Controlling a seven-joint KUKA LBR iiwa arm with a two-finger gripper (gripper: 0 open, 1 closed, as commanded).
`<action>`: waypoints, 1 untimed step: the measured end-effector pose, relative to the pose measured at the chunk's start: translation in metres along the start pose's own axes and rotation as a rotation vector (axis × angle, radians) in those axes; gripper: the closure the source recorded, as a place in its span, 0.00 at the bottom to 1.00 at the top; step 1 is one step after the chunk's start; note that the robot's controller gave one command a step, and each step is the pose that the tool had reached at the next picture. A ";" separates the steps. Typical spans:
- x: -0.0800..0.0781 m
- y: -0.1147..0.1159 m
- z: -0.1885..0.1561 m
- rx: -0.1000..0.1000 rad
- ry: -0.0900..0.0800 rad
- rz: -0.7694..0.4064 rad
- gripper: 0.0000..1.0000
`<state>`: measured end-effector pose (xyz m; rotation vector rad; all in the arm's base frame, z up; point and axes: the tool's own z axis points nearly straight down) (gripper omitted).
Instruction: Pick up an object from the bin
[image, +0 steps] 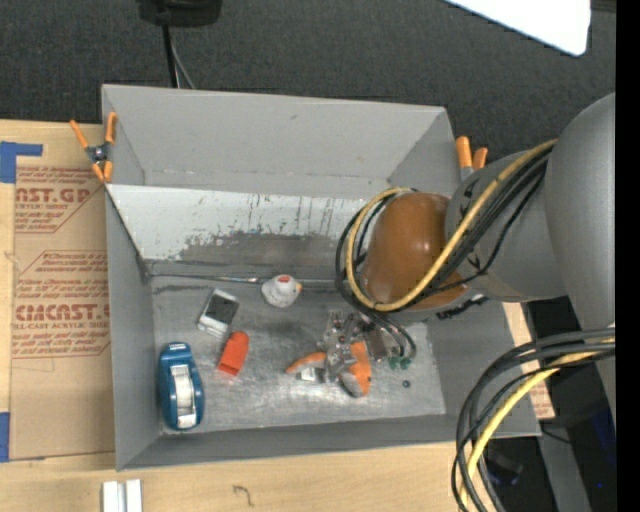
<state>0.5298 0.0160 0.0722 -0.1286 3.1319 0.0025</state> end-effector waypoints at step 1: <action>0.025 -0.019 -0.162 0.001 0.003 -0.090 1.00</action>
Offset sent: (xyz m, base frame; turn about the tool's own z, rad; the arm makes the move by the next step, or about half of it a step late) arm 0.0000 0.0000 0.0000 0.0000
